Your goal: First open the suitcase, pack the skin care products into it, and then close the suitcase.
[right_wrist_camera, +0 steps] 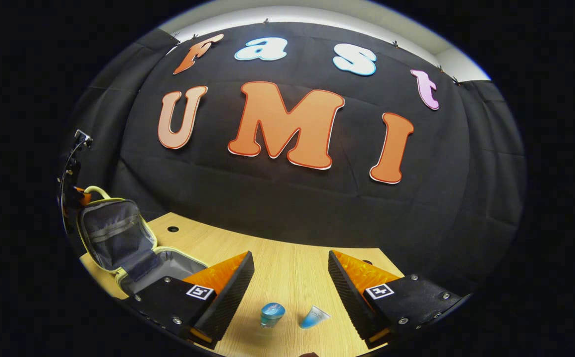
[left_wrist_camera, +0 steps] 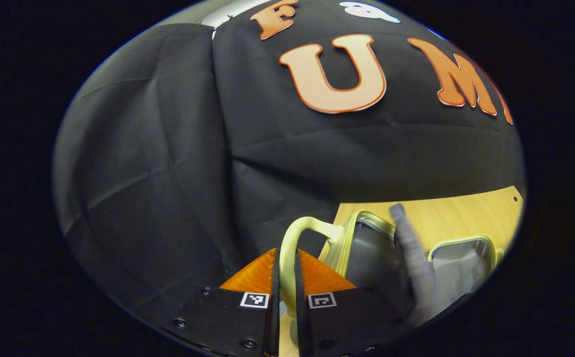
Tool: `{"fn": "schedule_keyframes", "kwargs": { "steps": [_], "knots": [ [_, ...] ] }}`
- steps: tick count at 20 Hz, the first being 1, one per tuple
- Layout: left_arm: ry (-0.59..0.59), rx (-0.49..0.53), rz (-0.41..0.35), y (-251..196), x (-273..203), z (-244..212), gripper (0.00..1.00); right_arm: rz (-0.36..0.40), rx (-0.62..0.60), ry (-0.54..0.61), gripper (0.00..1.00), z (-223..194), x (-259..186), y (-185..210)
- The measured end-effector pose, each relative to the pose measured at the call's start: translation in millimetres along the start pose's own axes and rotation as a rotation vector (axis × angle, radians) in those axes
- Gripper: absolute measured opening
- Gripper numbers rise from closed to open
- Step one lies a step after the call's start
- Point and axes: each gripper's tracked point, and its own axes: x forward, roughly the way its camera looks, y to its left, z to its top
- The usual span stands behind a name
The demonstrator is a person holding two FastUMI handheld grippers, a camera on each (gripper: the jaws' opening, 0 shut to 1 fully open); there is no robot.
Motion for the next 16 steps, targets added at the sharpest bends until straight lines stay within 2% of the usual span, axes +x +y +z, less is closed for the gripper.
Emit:
{"fn": "schedule_keyframes", "kwargs": {
  "steps": [6,7,8,11,14,16],
  "knots": [
    [0.142,-0.126,0.046,25,28,-72,0.14,-0.025,0.002,0.035,0.95,-7,-8,-4],
    [0.156,-0.128,0.078,28,28,-75,0.15,-0.025,0.002,0.041,0.95,-9,-9,-4],
    [0.135,-0.123,0.096,31,30,-70,0.22,-0.026,0.001,0.045,0.95,-11,-10,-6],
    [0.064,-0.109,0.074,19,15,-44,0.22,-0.019,0.012,0.046,0.95,-13,-9,-7],
    [-0.003,-0.100,0.031,-10,-5,-11,0.54,-0.008,0.029,0.040,0.95,-16,-7,-10],
    [-0.072,-0.085,0.021,-23,-29,15,0.67,0.005,0.039,0.038,0.95,-18,-5,-13]
  ]
}}
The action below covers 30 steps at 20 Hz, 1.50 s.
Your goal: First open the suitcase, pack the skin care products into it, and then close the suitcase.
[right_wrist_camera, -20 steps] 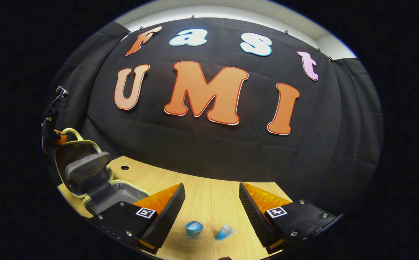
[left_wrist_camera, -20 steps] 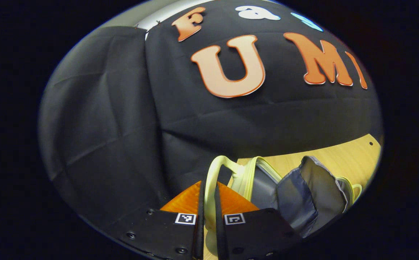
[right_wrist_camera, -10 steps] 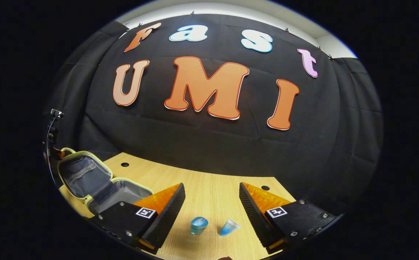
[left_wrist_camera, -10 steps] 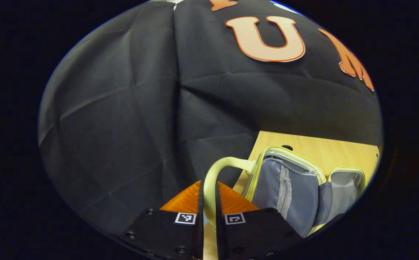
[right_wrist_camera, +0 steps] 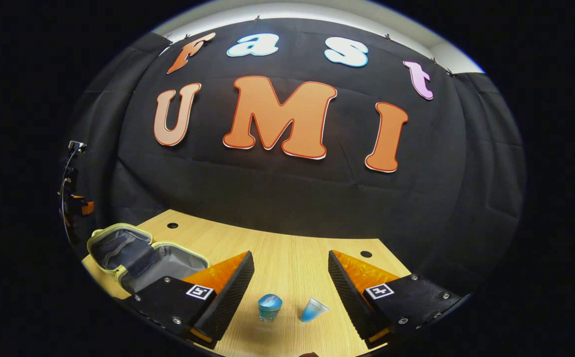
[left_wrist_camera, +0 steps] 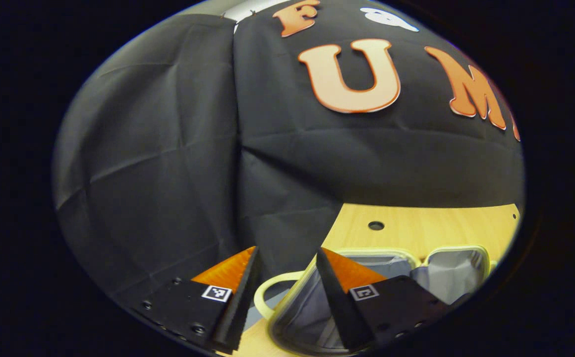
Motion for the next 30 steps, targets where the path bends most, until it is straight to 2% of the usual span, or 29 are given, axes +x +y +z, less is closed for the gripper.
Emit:
{"fn": "schedule_keyframes", "kwargs": {
  "steps": [1,2,5,7,10,13,15,16,20,24,30],
  "knots": [
    [-0.038,0.013,-0.019,-15,-8,13,0.76,0.008,0.001,0.001,0.95,-1,1,-2],
    [-0.075,0.030,-0.035,-29,-19,25,0.81,0.013,-0.001,-0.001,0.95,-2,1,-6],
    [-0.141,0.060,-0.097,-75,-51,44,0.82,0.022,0.003,-0.006,0.95,-6,2,-19],
    [-0.174,0.013,-0.148,-108,-73,52,0.82,0.038,0.008,0.000,0.96,-11,2,-26],
    [-0.158,-0.015,-0.228,-162,-98,46,0.86,0.050,0.015,0.024,0.95,-27,2,-38],
    [-0.147,-0.009,-0.298,-216,-119,40,0.87,0.068,0.008,0.045,0.95,-42,-1,-46],
    [-0.146,0.009,-0.336,-244,-135,36,0.92,0.077,-0.011,0.054,0.96,-51,-4,-52],
    [-0.139,0.021,-0.369,-262,-143,33,0.97,0.081,-0.016,0.061,0.95,-56,-5,-54],
    [-0.140,0.078,-0.494,-327,-187,16,0.97,0.101,-0.006,0.106,0.96,-80,-6,-62],
    [-0.105,0.110,-0.641,-388,-231,-25,0.97,0.117,-0.013,0.147,0.96,-103,-5,-66],
    [-0.082,0.136,-0.787,-463,-268,-76,0.97,0.117,-0.016,0.146,0.96,-122,3,-72]
  ]
}}
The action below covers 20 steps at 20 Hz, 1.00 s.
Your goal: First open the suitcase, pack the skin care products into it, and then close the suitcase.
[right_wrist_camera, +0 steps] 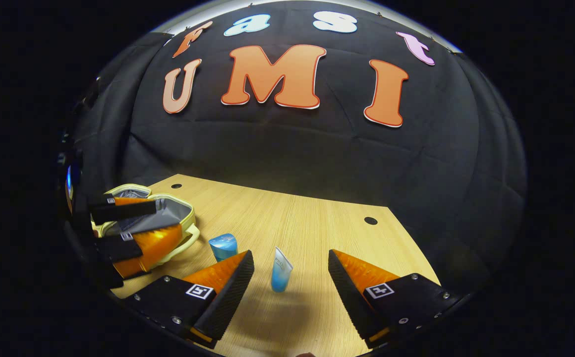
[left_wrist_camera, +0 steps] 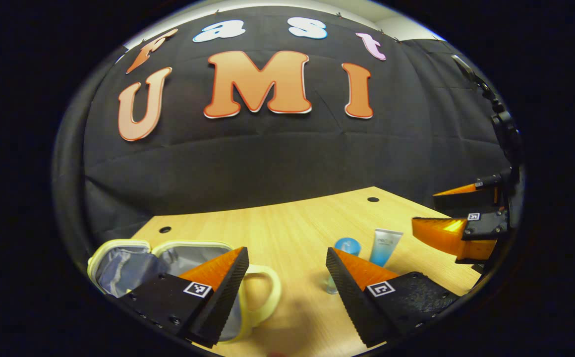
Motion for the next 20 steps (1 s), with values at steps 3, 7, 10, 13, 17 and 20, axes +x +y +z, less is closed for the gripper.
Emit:
{"fn": "schedule_keyframes", "kwargs": {
  "steps": [3,7,10,13,17,20],
  "knots": [
    [0.009,0.004,-0.052,-25,20,-20,0.97,-0.019,-0.007,-0.011,0.96,-11,2,-7],
    [0.053,-0.016,-0.120,-54,43,-52,0.98,-0.040,-0.006,0.011,0.96,-32,2,-13],
    [0.116,-0.028,-0.151,-66,60,-74,0.98,-0.048,0.009,0.021,0.96,-44,3,-16],
    [0.154,-0.007,-0.199,-81,71,-90,0.97,-0.040,0.019,0.024,0.96,-56,12,-13],
    [0.183,-0.011,-0.217,-84,87,-106,0.78,-0.004,0.057,0.047,0.96,-75,29,-1],
    [0.154,-0.012,-0.226,-82,98,-98,0.61,0.032,0.046,0.068,0.96,-86,44,10]
  ]
}}
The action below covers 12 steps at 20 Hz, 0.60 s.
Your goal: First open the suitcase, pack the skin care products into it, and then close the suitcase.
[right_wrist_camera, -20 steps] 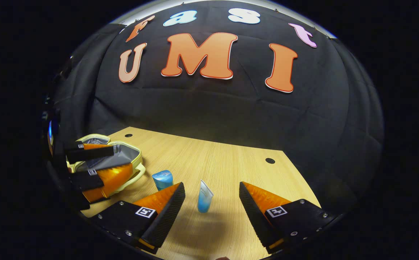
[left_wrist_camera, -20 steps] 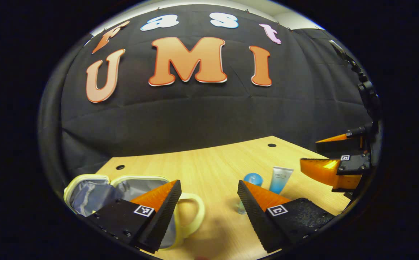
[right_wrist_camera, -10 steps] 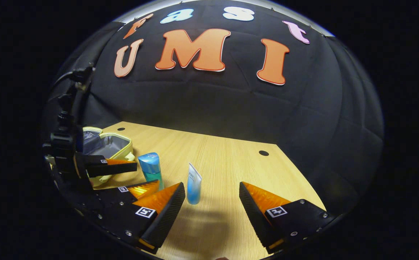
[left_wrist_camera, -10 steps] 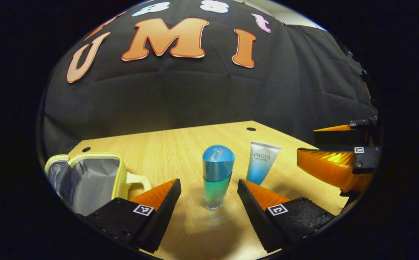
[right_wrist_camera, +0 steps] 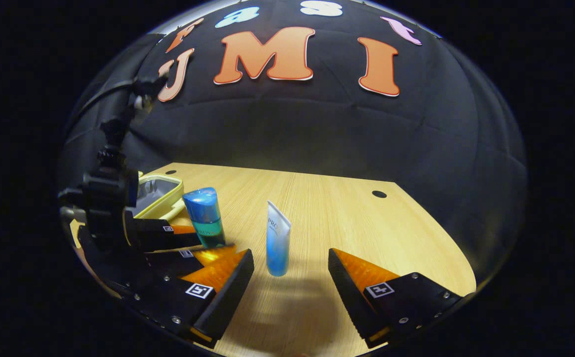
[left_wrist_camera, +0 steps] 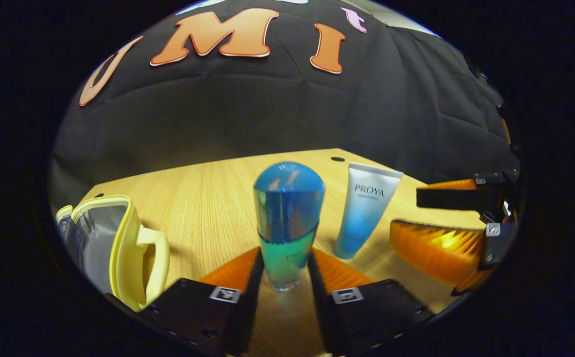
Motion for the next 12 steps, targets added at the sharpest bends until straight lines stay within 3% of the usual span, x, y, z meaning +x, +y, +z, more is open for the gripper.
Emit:
{"fn": "schedule_keyframes", "kwargs": {
  "steps": [1,4,9,12],
  "knots": [
    [0.006,0.018,-0.005,1,1,-4,0.48,0.009,-0.005,0.007,0.96,-2,6,2],
    [0.004,0.028,-0.021,0,-2,-2,0.46,0.080,-0.003,0.022,0.96,-7,24,15],
    [-0.040,0.046,0.018,11,-17,11,0.45,0.118,0.024,0.037,0.94,-8,48,15],
    [-0.066,0.070,0.032,15,-29,25,0.46,0.116,0.036,0.045,0.72,-10,57,15]
  ]
}}
